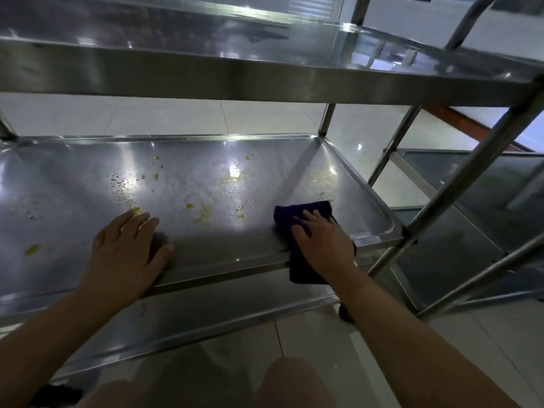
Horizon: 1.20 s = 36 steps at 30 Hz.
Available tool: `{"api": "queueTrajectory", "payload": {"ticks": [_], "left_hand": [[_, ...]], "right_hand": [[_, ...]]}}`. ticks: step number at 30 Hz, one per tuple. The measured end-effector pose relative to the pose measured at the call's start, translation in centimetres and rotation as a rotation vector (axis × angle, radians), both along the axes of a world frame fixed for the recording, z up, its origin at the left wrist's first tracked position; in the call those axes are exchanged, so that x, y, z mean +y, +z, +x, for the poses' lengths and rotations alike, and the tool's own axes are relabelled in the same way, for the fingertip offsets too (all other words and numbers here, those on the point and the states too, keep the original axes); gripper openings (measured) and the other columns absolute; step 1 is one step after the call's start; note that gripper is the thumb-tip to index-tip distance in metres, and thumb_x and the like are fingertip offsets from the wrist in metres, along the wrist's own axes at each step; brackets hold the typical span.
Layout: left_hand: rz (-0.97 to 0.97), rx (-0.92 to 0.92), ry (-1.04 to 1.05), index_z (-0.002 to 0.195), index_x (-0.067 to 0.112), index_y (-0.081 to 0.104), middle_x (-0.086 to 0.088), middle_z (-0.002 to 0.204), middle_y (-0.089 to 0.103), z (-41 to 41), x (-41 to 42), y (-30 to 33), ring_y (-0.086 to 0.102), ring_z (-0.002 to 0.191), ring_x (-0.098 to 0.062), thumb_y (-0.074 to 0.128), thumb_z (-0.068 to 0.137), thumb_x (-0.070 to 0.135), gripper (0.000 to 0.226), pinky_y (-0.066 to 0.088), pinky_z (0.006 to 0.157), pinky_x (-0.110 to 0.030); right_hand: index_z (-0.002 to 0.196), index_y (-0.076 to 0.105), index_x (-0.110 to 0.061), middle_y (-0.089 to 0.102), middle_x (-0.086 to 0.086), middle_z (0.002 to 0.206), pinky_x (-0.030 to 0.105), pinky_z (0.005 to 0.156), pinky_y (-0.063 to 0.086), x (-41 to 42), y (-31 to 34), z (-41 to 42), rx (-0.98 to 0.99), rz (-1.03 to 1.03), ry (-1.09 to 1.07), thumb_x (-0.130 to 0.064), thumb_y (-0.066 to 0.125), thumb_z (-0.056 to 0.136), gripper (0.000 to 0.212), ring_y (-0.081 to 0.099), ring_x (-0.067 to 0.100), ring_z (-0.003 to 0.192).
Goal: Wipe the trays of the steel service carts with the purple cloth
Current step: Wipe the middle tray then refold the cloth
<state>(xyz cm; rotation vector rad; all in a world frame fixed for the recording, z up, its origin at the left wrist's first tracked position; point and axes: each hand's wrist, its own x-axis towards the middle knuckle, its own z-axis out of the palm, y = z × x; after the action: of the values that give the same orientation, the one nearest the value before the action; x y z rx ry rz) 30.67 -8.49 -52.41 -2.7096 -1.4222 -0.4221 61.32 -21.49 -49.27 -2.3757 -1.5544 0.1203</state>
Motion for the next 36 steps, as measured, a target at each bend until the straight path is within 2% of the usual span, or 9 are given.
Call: {"api": "queueTrajectory", "payload": {"ticks": [4, 6, 10, 12, 22, 29, 31, 33, 36], "left_hand": [[-0.028, -0.027, 0.034, 0.12, 0.005, 0.061, -0.019, 0.127, 0.058, 0.6, -0.7, 0.8, 0.043, 0.126, -0.039, 0.032, 0.08, 0.06, 0.074, 0.037, 0.095, -0.057], [-0.039, -0.02, 0.045, 0.119, 0.004, 0.062, -0.019, 0.125, 0.059, 0.7, -1.0, 1.0, 0.044, 0.124, -0.04, 0.033, 0.079, 0.06, 0.075, 0.038, 0.093, -0.057], [-0.05, 0.01, 0.06, 0.118, 0.002, 0.061, -0.018, 0.122, 0.061, 0.7, -1.0, 1.2, 0.047, 0.121, -0.04, 0.032, 0.079, 0.052, 0.07, 0.039, 0.092, -0.056], [-0.065, 0.006, 0.07, 0.116, 0.001, 0.062, -0.019, 0.118, 0.063, 0.7, -0.9, 1.2, 0.05, 0.119, -0.041, 0.033, 0.078, 0.047, 0.067, 0.041, 0.09, -0.056], [-0.038, -0.087, 0.033, 0.114, -0.006, 0.059, -0.023, 0.112, 0.063, 0.5, -0.9, 1.1, 0.052, 0.116, -0.043, 0.028, 0.085, 0.032, 0.057, 0.042, 0.092, -0.058], [0.001, -0.061, 0.026, 0.11, -0.016, 0.058, -0.031, 0.103, 0.063, 0.5, -1.1, 1.0, 0.058, 0.099, -0.049, 0.032, 0.084, 0.023, 0.054, 0.046, 0.09, -0.054], [0.001, -0.038, 0.017, 0.111, -0.013, 0.058, -0.03, 0.106, 0.063, 0.3, -0.9, 0.8, 0.057, 0.103, -0.047, 0.034, 0.086, 0.029, 0.055, 0.044, 0.092, -0.054], [-0.059, -0.026, 0.029, 0.121, -0.004, 0.056, -0.023, 0.119, 0.06, 0.2, -0.6, 0.7, 0.05, 0.116, -0.041, 0.034, 0.087, 0.044, 0.063, 0.041, 0.097, -0.054], [-0.077, 0.043, 0.011, 0.135, 0.01, 0.051, -0.014, 0.137, 0.051, 0.1, -0.1, 0.2, 0.04, 0.13, -0.034, 0.02, 0.087, 0.061, 0.076, 0.035, 0.105, -0.052]], "right_hand": [[0.142, 0.045, -0.018, 0.028, 0.001, 0.157, 0.042, 0.115, 0.022, -1.5, 1.9, 5.5, -0.029, -0.152, -0.098, -0.031, 0.033, 0.104, 0.042, 0.023, 0.025, 0.145], [0.145, 0.039, -0.021, 0.02, 0.0, 0.16, 0.047, 0.116, 0.02, -1.6, 2.1, 8.1, -0.068, -0.253, -0.147, -0.031, 0.03, 0.104, 0.043, 0.015, 0.027, 0.147], [0.153, 0.012, -0.033, 0.001, 0.001, 0.163, 0.048, 0.118, 0.0, -0.1, 2.0, 8.8, 0.055, -0.348, -0.265, -0.043, 0.026, 0.101, 0.055, -0.004, 0.024, 0.149], [0.153, 0.007, -0.033, -0.002, 0.004, 0.162, 0.05, 0.117, -0.005, 1.0, 1.9, 7.2, 0.054, -0.354, -0.251, -0.045, 0.026, 0.1, 0.058, -0.008, 0.027, 0.148], [0.153, -0.005, -0.032, -0.013, 0.01, 0.161, 0.055, 0.114, -0.011, 6.6, 0.6, -6.4, -0.074, -0.402, 0.133, -0.052, 0.018, 0.1, 0.062, -0.017, 0.034, 0.146], [0.154, -0.001, -0.032, -0.01, 0.009, 0.161, 0.054, 0.115, -0.012, 9.8, -0.3, -13.8, -0.102, -0.33, 0.425, -0.048, 0.019, 0.102, 0.058, -0.016, 0.032, 0.147], [0.154, 0.002, -0.033, -0.007, 0.004, 0.162, 0.051, 0.116, -0.01, 10.0, -0.3, -12.5, -0.088, -0.306, 0.421, -0.044, 0.018, 0.102, 0.055, -0.012, 0.028, 0.148], [0.154, 0.004, -0.034, -0.005, 0.002, 0.162, 0.05, 0.116, -0.008, 9.9, -0.3, -10.2, -0.089, -0.297, 0.389, -0.043, 0.018, 0.103, 0.054, -0.009, 0.025, 0.148], [0.154, 0.005, -0.034, -0.003, 0.002, 0.163, 0.05, 0.117, -0.004, 9.6, -0.3, -5.5, -0.092, -0.302, 0.298, -0.044, 0.018, 0.102, 0.054, -0.007, 0.025, 0.149]]}}
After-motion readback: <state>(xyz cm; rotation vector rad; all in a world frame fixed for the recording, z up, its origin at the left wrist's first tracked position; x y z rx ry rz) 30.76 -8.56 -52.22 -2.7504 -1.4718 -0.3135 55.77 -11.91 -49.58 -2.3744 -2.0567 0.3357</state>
